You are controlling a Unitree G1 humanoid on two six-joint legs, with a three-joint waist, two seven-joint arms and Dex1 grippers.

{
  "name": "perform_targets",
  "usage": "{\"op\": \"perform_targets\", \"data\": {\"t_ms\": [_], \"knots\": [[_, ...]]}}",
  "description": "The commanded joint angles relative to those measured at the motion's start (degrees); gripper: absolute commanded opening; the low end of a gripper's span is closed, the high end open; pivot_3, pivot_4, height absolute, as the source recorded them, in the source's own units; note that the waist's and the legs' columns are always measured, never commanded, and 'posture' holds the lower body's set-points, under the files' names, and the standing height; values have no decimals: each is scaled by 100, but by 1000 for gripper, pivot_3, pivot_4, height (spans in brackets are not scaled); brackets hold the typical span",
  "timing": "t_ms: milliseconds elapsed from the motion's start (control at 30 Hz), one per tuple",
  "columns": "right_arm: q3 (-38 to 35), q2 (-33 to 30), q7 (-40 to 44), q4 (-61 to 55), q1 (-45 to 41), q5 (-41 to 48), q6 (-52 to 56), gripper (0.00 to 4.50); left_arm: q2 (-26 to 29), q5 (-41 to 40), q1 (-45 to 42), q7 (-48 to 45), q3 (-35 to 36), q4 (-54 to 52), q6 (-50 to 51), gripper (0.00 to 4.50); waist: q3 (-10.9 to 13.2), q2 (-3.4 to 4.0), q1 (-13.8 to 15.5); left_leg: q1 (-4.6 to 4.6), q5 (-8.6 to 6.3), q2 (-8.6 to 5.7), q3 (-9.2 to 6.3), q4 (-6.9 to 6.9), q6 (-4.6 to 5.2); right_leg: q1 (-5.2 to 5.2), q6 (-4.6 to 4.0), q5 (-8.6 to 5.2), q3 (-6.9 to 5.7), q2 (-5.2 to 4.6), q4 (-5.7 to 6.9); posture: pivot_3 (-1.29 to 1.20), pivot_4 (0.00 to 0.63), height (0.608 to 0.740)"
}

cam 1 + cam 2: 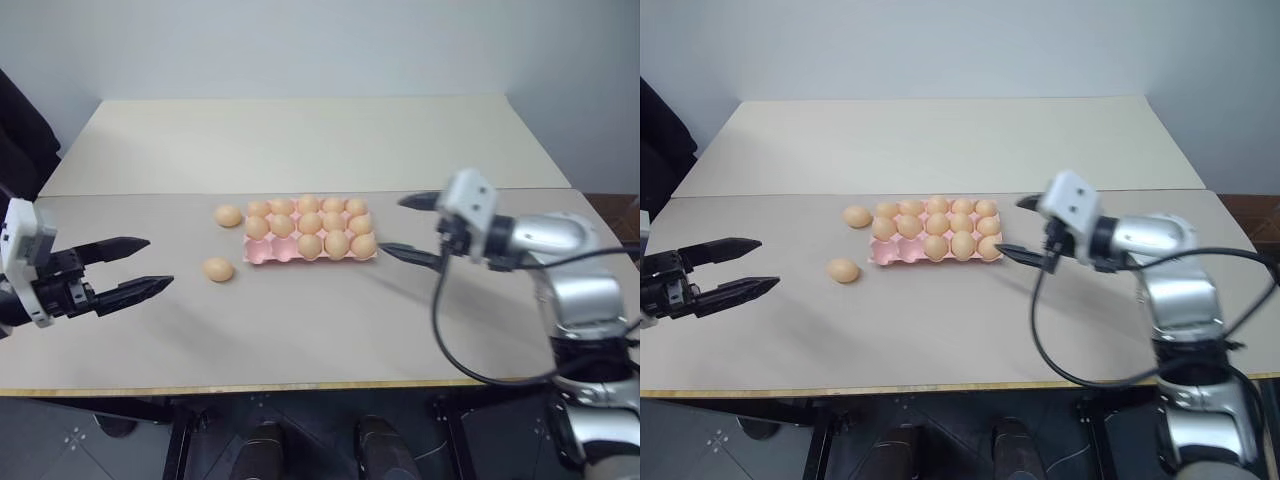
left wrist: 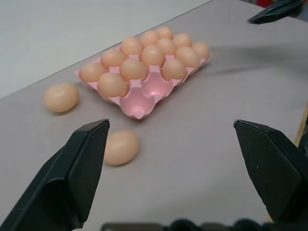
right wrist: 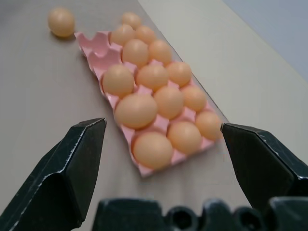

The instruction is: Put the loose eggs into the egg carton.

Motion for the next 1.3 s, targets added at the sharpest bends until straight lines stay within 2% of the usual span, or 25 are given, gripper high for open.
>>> {"op": "perform_targets", "data": {"t_ms": [33, 167, 367, 533, 667, 833, 967, 1067, 1267, 1300], "knots": [[-530, -363, 222, -445, 585, 430, -187, 4423, 81, 12, 215, -148, 374, 32, -66, 4500, 0, 0, -20, 2, 0, 2, 4, 0, 1, 0, 0, 0, 3, 0, 1, 0, 150, 740], [-613, -565, 328, -580, 911, 740, -108, 4423, 41, -14, 349, -155, 408, -43, -96, 4500, 0, 0, -34, 10, 0, 6, 13, 0, 1, 5, -1, 0, 8, 3, 6, 0, 150, 740], [-497, -613, 234, -541, 793, 952, -96, 4423, -98, 123, 104, 206, 14, -107, -180, 4500, 1, -1, 11, 16, -1, 4, 14, 0, 1, 16, 1, 0, 7, 1, -2, 0, 150, 740], [-428, -655, 236, -538, 678, 1068, -100, 4423, -394, 658, -457, 578, -954, 132, -527, 4500, 1, -2, 46, 13, -1, 1, 14, 0, 0, 17, 3, 2, 6, -3, -3, 0, 150, 740], [-364, -668, 191, -544, 552, 1106, -86, 4423, -881, 1283, -1155, 1064, -1827, 660, -819, 4500, 0, -3, 48, 12, -1, -2, 15, 2, 0, 17, 5, 3, 6, -4, -3, 0, 150, 740], [-340, -726, 151, -590, 484, 1185, -48, 4423, -1321, 2001, -1749, 1421, -2570, 1441, -1174, 4500, -1, -6, 25, 5, -1, -2, 14, 4, 1, 11, 6, 4, 6, -3, -4, 0, 150, 740], [-427, -835, 181, -690, 583, 1298, -26, 4423, -1449, 2237, -1930, 1392, -2849, 1812, -1260, 4500, -1, -6, 19, 3, 0, -3, 14, 4, 1, 8, 6, 4, 7, -3, -3, 0, 150, 740], [-452, -876, 143, -728, 604, 1363, 5, 4474, -1521, 2389, -2032, 1444, -2974, 1974, -1295, 3871, -1, -6, 27, 3, 0, -3, 14, 6, 1, 8, 7, 4, 6, -3, -1, 0, 150, 740], [-474, -963, 99, -733, 648, 1465, 5, 4474, -1646, 2381, -2156, 1391, -2909, 2176, -1392, 1937, -1, -7, 33, 1, 0, -4, 14, 9, 1, 10, 9, 5, 6, -5, -3, 0, 150, 740], [-474, -974, 98, -731, 648, 1469, 2, 4474, -1641, 2383, -2148, 1398, -2889, 2166, -1386, 1937, -1, -7, 28, 1, 0, -4, 14, 10, 1, 10, 9, 5, 6, -5, -3, 0, 150, 740]]}}
